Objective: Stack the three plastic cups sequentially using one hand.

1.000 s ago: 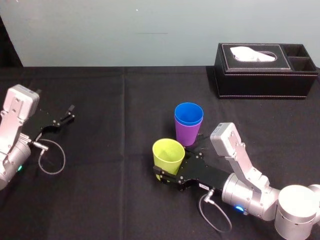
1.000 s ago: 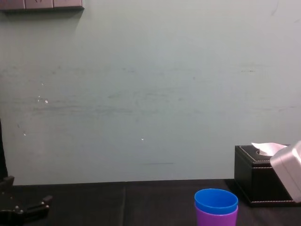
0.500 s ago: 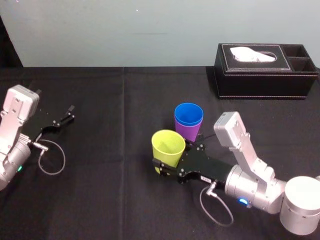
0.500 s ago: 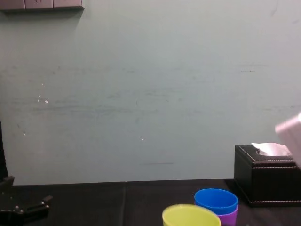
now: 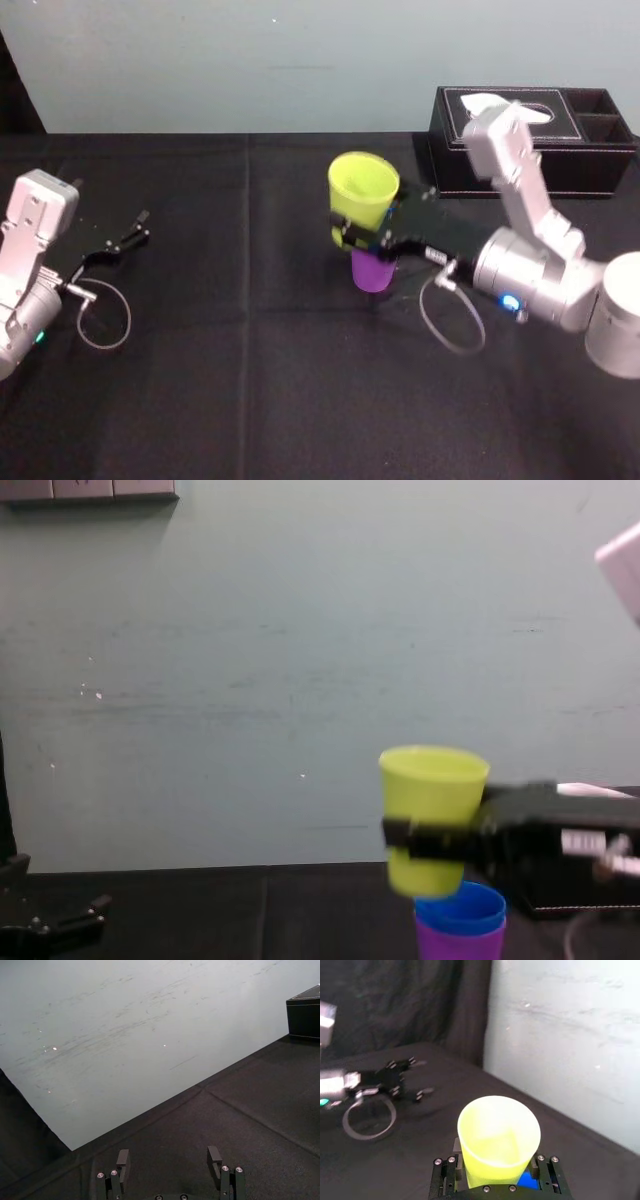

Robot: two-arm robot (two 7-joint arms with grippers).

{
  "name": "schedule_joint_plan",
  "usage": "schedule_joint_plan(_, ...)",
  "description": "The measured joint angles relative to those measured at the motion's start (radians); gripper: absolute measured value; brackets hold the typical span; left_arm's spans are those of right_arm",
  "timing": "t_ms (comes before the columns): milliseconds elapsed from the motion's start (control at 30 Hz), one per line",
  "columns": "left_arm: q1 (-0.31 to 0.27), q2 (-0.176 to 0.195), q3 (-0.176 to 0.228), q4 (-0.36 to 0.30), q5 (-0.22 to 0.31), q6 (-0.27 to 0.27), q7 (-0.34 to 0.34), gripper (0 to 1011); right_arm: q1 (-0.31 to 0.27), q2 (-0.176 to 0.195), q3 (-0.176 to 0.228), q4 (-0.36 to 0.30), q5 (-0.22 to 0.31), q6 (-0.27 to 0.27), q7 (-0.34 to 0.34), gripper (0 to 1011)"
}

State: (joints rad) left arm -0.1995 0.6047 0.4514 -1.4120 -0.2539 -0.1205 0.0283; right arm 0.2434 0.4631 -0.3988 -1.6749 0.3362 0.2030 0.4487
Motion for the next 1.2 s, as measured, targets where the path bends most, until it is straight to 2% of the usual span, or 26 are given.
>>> schedule_joint_plan(200, 0.0, 0.0, 0.0, 0.0, 0.0, 0.0, 0.0, 1011, 0.057, -0.003, 0.02, 0.029, 0.024, 0.022, -0.015, 723)
schedule_joint_plan(333, 0.0, 0.0, 0.0, 0.0, 0.0, 0.0, 0.0, 1011, 0.07, 0.002, 0.019, 0.04, 0.027, 0.032, -0.022, 723)
schedule_joint_plan(700, 0.0, 0.0, 0.0, 0.0, 0.0, 0.0, 0.0, 1011, 0.07, 0.005, 0.003, 0.078, 0.025, 0.046, -0.04, 723)
schedule_joint_plan(1200, 0.0, 0.0, 0.0, 0.0, 0.0, 0.0, 0.0, 1011, 0.074, -0.003, -0.005, 0.127, 0.019, 0.026, -0.038, 723)
